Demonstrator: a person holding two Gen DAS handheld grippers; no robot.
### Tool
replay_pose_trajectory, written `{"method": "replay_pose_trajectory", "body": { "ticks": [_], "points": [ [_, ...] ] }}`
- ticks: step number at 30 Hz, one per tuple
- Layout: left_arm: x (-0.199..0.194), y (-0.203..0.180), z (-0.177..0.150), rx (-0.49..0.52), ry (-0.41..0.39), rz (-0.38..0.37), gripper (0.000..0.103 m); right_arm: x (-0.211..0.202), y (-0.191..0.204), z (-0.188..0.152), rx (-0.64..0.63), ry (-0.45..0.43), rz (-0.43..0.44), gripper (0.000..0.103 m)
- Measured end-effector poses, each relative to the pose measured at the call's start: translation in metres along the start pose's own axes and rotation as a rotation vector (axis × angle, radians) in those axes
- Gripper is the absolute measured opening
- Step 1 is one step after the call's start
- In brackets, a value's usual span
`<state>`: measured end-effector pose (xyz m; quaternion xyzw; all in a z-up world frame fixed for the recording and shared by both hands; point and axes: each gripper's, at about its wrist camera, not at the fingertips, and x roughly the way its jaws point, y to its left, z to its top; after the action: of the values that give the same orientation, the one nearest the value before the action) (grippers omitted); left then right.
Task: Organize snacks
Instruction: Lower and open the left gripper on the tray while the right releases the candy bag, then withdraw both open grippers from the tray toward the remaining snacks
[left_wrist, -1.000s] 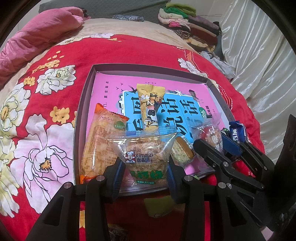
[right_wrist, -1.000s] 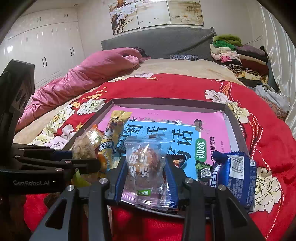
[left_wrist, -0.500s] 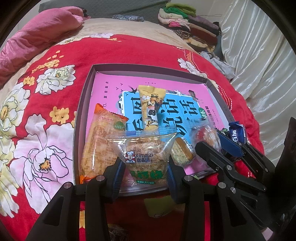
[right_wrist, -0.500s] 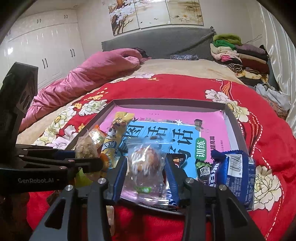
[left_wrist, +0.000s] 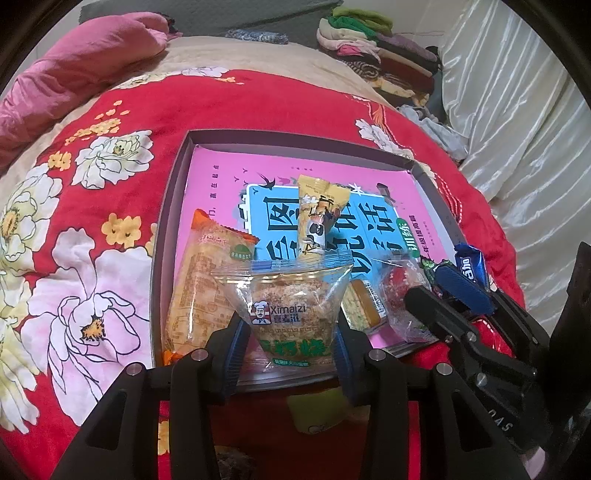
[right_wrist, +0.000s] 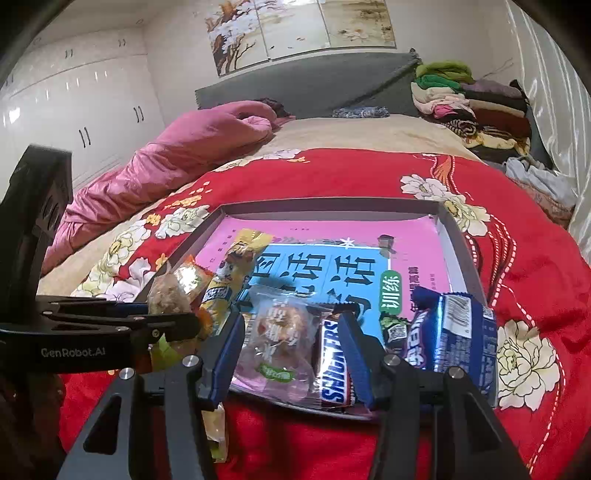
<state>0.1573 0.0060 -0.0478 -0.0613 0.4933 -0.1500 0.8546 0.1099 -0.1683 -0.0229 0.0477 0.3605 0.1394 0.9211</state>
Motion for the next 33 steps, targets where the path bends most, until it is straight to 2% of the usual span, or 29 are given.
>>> {"method": "replay_pose_trajectory", "body": {
  "ticks": [9, 15, 21, 25, 33],
  "points": [
    [-0.005, 0.004, 0.004, -0.005, -0.026, 0.012, 0.051, -0.001, 0.004, 0.0, -0.006, 0.004, 0.015, 0.053],
    [-0.01, 0.006, 0.006, -0.009, -0.041, 0.007, 0.059, -0.002, 0.009, 0.0, -0.022, -0.003, 0.016, 0.053],
    [-0.015, 0.005, 0.008, -0.001, -0.057, 0.006, 0.063, -0.004, 0.008, 0.001, -0.019, -0.009, 0.012, 0.055],
    [-0.021, 0.007, 0.009, 0.005, -0.075, 0.005, 0.071, -0.006, 0.008, 0.002, -0.017, -0.013, 0.009, 0.056],
    [-0.034, 0.014, 0.012, -0.008, -0.108, 0.011, 0.075, -0.012, 0.005, 0.004, -0.006, -0.033, 0.01, 0.06]
  ]
}}
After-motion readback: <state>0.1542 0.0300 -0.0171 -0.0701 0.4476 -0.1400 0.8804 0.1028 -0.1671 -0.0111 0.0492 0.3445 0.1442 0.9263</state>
